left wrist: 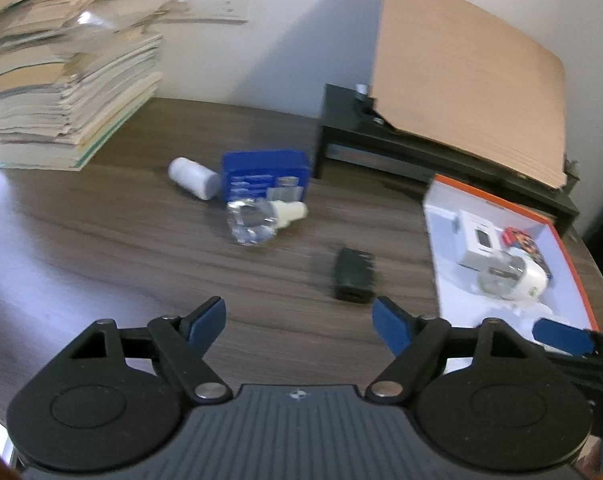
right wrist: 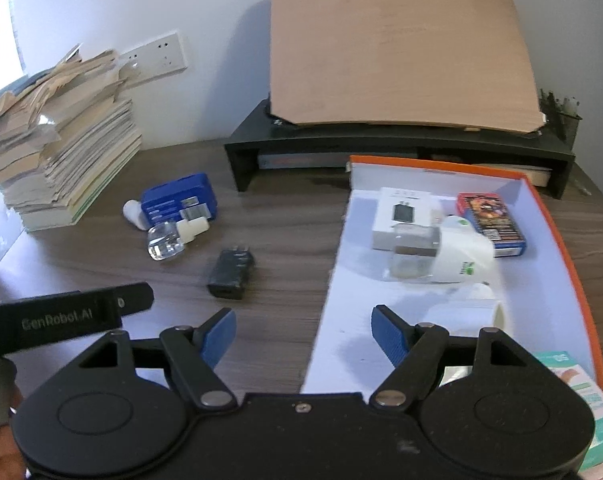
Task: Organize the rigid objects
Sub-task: 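Move the left tool to the white pill bottle while the right tool approaches the black charger, then grasp the white pill bottle with the left tool while the right tool grasps the black charger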
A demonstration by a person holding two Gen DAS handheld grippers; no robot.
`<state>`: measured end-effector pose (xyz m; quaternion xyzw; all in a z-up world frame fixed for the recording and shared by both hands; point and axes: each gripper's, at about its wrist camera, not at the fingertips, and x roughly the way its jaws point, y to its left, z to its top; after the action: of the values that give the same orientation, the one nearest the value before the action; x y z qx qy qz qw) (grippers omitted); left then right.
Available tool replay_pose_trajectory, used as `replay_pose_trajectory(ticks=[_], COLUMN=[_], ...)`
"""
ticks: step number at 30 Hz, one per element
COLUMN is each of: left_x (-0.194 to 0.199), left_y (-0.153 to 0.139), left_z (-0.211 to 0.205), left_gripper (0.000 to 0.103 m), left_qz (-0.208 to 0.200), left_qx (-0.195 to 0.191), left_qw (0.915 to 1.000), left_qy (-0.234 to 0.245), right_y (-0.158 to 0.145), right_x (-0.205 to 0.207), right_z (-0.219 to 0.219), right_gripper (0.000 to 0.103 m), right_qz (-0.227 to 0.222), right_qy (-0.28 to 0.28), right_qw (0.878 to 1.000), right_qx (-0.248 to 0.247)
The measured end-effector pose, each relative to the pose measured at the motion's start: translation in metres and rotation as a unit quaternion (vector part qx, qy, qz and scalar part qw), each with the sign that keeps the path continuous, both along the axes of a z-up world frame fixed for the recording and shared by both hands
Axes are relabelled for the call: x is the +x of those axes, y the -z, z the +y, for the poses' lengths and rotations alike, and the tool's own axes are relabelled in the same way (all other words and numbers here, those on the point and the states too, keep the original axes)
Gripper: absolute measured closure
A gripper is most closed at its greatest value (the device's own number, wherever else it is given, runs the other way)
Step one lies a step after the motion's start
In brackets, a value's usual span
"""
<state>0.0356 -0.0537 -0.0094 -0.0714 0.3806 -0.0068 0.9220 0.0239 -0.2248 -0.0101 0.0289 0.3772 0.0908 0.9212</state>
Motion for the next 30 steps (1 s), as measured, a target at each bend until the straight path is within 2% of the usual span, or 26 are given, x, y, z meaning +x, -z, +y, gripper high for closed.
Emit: replay_pose_trajectory(ticks=[7, 13, 16, 23, 28, 30], left_x=[0.028, 0.073, 0.098, 0.145, 0.166, 0.171], left_y=[0.004, 0.016, 0.024, 0.046, 0.063, 0.064], left_z=[0.053, 0.090, 0.104, 0.109, 0.114, 0.117], left_gripper=[0.013, 0.010, 0.007, 0.006, 0.006, 0.009], left_qz=[0.005, 0.007, -0.001, -0.013, -0.024, -0.031], left_qx=[0.003, 0.031, 0.037, 0.069, 0.075, 0.073], left_qw=[0.9995, 0.9991, 0.9993, 0.9952, 0.9922, 0.9914], left_qy=[-0.031, -0.029, -0.011, 0.068, 0.096, 0.104], right_y=[0.004, 0.011, 0.016, 0.030, 0.036, 0.038], right_x=[0.008, 0.015, 0.018, 0.021, 0.024, 0.026], right_z=[0.024, 0.039, 0.044, 0.053, 0.055, 0.057], right_gripper=[0.014, 0.014, 0.014, 0.014, 0.014, 0.014], right_qz=[0.006, 0.015, 0.022, 0.042, 0.048, 0.051], right_qy=[0.006, 0.027, 0.042, 0.077, 0.095, 0.102], right_qw=[1.000, 1.000, 0.999, 0.996, 0.994, 0.993], right_qx=[-0.005, -0.008, -0.012, -0.025, -0.029, -0.028])
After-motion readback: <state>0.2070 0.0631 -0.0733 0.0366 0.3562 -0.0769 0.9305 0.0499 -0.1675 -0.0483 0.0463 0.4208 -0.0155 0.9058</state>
